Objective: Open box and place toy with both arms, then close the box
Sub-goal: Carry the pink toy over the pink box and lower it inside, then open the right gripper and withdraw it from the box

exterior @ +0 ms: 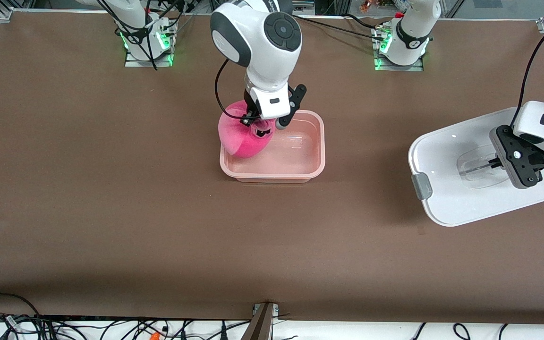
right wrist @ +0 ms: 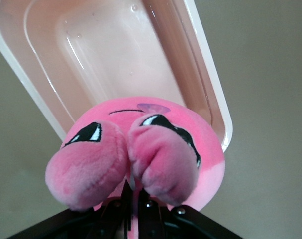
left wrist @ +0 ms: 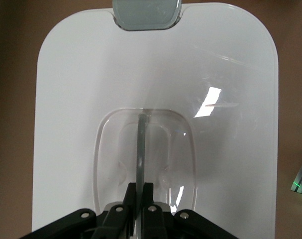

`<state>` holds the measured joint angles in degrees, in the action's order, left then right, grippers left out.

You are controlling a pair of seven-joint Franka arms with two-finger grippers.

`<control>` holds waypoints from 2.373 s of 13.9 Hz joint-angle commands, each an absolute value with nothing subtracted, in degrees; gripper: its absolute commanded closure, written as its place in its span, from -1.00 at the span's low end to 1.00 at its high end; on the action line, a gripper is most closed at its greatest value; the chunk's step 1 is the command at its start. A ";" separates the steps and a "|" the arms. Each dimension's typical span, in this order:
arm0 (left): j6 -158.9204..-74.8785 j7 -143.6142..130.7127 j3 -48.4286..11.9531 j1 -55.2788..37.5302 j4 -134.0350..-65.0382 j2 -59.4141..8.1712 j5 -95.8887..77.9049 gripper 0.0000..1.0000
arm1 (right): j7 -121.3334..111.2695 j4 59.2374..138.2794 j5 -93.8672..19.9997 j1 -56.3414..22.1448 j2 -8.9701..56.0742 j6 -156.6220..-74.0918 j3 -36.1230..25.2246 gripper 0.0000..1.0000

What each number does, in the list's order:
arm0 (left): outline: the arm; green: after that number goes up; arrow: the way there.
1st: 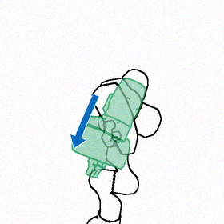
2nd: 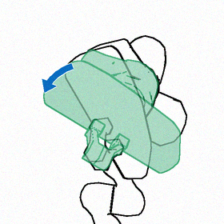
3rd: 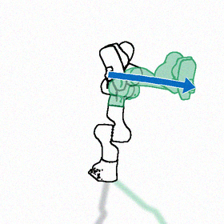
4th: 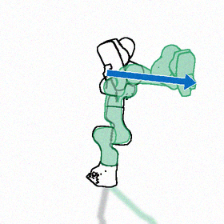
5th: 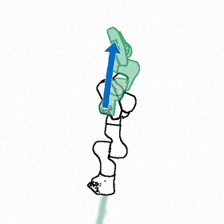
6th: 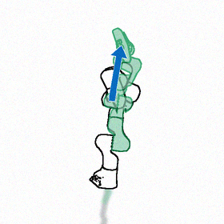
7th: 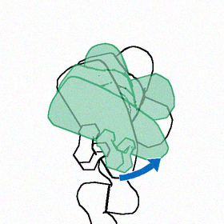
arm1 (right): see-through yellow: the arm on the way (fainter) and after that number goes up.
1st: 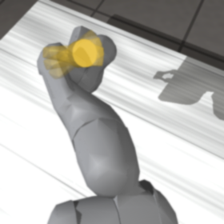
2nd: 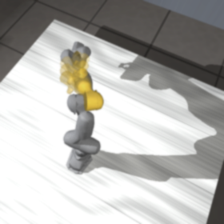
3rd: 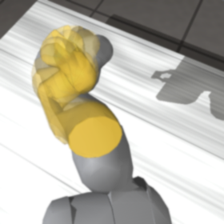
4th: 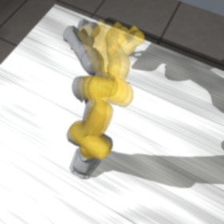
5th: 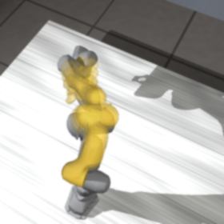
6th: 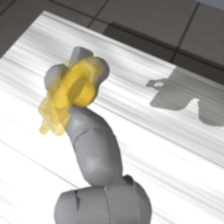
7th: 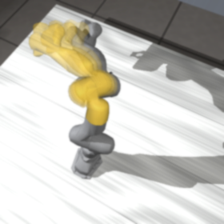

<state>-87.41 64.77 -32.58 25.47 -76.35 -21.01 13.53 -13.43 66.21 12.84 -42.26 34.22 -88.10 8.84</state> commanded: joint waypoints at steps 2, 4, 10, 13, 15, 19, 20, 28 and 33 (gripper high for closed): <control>-86.31 66.27 -32.96 25.75 -75.06 -21.53 12.92 1.00 | -14.41 63.28 14.68 -43.85 38.66 -88.24 8.09 1.00; -86.31 66.27 -32.96 25.75 -75.06 -21.62 12.92 1.00 | -14.33 63.28 16.17 -44.47 40.60 -89.99 8.09 1.00; -86.31 66.27 -32.96 25.84 -75.06 -21.62 12.57 1.00 | -12.92 63.37 16.79 -45.09 47.10 -99.21 7.73 0.86; -86.31 66.27 -32.96 25.84 -75.06 -21.62 12.57 1.00 | -10.83 63.37 16.79 -45.09 48.60 -104.39 7.65 -1.00; -86.31 66.27 -32.96 25.84 -75.06 -21.62 12.57 1.00 | -4.60 63.37 16.53 -45.17 48.69 -109.83 7.82 -1.00; -86.31 66.27 -32.96 25.84 -75.06 -21.62 12.57 1.00 | -0.35 63.37 15.65 -44.48 45.98 -111.10 8.26 -1.00; -86.31 66.27 -32.96 25.84 -75.06 -21.62 12.57 1.00 | -0.35 63.37 13.99 -44.04 44.31 -110.92 7.83 -1.00; -80.86 70.20 -35.06 20.85 -76.38 -23.89 9.23 1.00 | -1.06 63.98 3.99 -30.60 29.81 -95.92 5.37 -1.00; -83.22 71.28 -35.16 9.16 -76.20 -29.88 4.93 1.00 | -0.70 72.83 0.44 -30.06 17.61 -91.14 -5.08 -1.00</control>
<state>-82.25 69.03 -35.35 12.20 -77.62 -27.65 6.98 -1.15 64.62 2.18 -29.68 25.02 -91.11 -2.08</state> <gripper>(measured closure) 0.930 0.000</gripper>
